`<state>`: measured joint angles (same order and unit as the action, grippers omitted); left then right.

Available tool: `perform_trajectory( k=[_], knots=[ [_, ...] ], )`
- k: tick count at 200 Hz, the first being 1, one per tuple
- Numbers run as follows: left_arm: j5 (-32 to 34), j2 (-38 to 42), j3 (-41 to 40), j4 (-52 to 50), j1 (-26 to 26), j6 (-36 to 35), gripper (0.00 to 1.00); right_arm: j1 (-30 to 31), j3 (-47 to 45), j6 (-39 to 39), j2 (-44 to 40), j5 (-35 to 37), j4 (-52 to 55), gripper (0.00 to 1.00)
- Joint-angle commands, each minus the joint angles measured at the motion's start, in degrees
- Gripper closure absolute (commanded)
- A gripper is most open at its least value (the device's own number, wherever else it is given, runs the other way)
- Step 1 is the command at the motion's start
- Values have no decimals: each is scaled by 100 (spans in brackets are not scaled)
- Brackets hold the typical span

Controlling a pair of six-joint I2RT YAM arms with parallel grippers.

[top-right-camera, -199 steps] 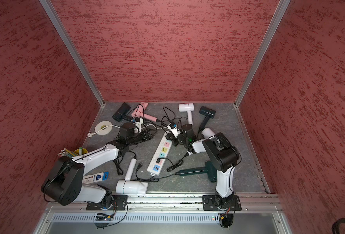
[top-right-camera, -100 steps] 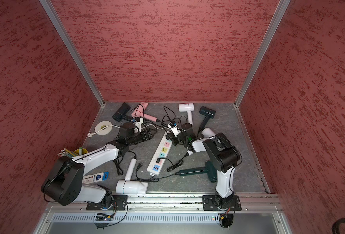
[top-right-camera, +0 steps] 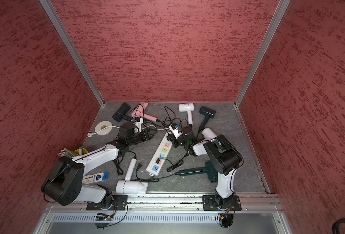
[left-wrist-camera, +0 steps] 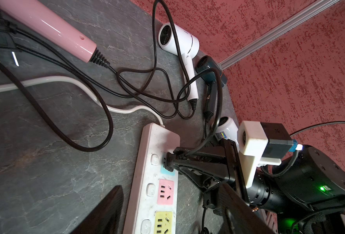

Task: Charge the blow dryers
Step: Insert the plug into the socket.

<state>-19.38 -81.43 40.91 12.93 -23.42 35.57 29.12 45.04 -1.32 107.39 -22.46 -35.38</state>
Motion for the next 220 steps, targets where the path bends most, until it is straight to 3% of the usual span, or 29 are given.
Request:
perform_trajectory(
  k=[1,28,83,134,220],
  knots=[
    [-1,-27,-48,108,-5,-19,24,159,-361,237,76,945,1693,100],
    [-11,-334,43,110,-5,-35,24,216,-359,238,-90,1305,1573,100],
    [5,-518,80,131,-5,-80,24,278,-509,-108,260,806,1370,100],
    [-39,-577,93,168,-4,-65,25,258,-681,175,439,741,1338,100],
    [-55,-602,101,184,-13,-48,25,498,-747,225,-500,1145,1885,100]
  ],
)
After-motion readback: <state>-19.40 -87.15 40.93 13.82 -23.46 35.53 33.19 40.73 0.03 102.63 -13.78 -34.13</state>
